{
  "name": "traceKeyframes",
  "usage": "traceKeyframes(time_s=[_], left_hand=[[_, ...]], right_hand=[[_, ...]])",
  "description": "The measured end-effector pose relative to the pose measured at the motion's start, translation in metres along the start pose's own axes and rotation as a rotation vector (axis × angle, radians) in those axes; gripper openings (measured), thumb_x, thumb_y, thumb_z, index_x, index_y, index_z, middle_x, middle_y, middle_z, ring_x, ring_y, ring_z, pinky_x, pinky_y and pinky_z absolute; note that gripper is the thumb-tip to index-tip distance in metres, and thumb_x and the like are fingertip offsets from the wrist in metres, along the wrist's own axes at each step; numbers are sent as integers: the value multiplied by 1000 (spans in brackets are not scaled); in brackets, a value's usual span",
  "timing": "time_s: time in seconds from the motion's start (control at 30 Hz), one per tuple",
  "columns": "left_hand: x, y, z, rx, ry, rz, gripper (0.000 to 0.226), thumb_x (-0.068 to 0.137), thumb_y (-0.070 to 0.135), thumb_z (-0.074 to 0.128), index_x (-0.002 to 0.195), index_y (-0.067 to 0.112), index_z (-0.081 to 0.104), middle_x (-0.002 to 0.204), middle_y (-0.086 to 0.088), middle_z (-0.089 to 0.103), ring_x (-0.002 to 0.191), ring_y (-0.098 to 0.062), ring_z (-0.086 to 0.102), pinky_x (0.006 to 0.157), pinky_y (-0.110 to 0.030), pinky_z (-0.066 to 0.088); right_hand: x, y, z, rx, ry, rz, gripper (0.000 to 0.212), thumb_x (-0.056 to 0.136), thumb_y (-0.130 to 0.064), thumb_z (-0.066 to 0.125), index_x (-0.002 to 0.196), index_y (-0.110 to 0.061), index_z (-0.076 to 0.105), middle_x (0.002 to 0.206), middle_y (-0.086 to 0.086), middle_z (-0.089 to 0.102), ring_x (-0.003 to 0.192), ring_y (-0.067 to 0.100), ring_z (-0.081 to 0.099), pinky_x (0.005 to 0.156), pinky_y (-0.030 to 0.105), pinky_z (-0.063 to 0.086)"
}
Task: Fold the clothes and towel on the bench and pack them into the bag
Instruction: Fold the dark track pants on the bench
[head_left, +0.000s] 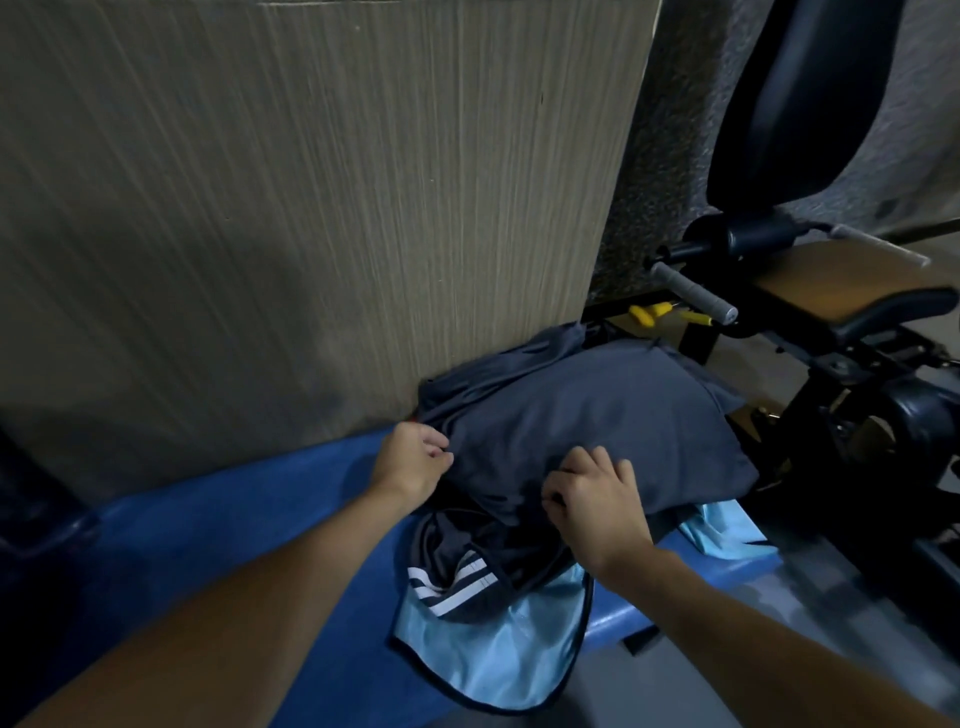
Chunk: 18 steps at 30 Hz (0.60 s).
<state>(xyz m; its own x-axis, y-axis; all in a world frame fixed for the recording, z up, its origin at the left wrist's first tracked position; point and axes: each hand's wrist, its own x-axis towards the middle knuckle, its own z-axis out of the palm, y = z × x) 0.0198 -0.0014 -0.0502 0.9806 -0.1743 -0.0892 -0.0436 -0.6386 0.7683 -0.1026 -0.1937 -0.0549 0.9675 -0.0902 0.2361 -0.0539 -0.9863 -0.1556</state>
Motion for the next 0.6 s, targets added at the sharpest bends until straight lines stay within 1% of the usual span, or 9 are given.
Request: traceKeyframes(time_s=[0.07,0.1,0.13,0.2,0.27,0.33,0.4,0.53,0.6], left_hand=[[2,1,-3,8,18,60,15,87,2,71,82,16,70,85,-1,69,80,-12,61,82,-32,54],[1,1,-4,-1,2,85,17,86,1,71,84,17,68,89,0,67,84,-12,60,81,-29,50],[-3,5,-7,-15,-46,110,19,85,2,73,95,16,68,101,0,64,94,-14,58,84,-26,47],[-9,9,-12,3,-216,143,49,82,4,77,126,17,60,123,4,53,117,-13,49,94,-21,40],[-16,13,-13,60,-279,207,50,80,11,81,127,21,64,123,11,55,122,-8,49,101,-19,38],[-22,20,-14,112,-136,289,20,80,22,82,95,34,73,103,16,68,108,-8,62,100,-28,45],[-31,35,-20,72,-9,333,25,84,24,79,74,43,65,85,19,69,91,-7,64,91,-32,48],[-51,78,-51,-160,93,451,23,92,5,65,80,24,59,81,-7,68,76,-18,61,73,-27,45],[-63,99,-74,-200,135,535,27,95,2,59,82,25,55,77,-3,63,70,-9,55,68,-22,43]], right_hand=[[4,2,-3,53,35,12,5,87,-26,65,82,-27,67,90,-5,56,90,23,50,79,37,35],[6,1,-8,98,34,17,8,93,-25,58,86,-26,63,93,-6,56,94,21,49,82,36,32],[8,0,-15,163,52,24,10,96,-23,53,87,-25,58,92,-7,56,93,20,49,83,35,30],[10,-4,-34,346,98,45,14,97,-18,51,84,-23,49,79,-5,56,81,23,52,78,36,34],[12,-7,-54,518,145,65,14,97,-17,53,84,-19,48,68,-2,55,69,27,54,67,40,42],[13,-9,-78,596,187,59,11,97,-16,53,86,-15,49,66,-3,54,64,18,54,61,37,42],[11,-8,-103,619,231,41,11,98,-15,52,88,-14,49,68,-1,55,64,12,52,60,37,39],[4,-5,-149,640,287,47,11,100,-15,50,90,-10,51,76,10,58,75,26,55,66,45,43],[2,-10,-169,644,346,27,11,100,-15,50,91,-9,52,76,7,58,75,25,55,67,44,44]])
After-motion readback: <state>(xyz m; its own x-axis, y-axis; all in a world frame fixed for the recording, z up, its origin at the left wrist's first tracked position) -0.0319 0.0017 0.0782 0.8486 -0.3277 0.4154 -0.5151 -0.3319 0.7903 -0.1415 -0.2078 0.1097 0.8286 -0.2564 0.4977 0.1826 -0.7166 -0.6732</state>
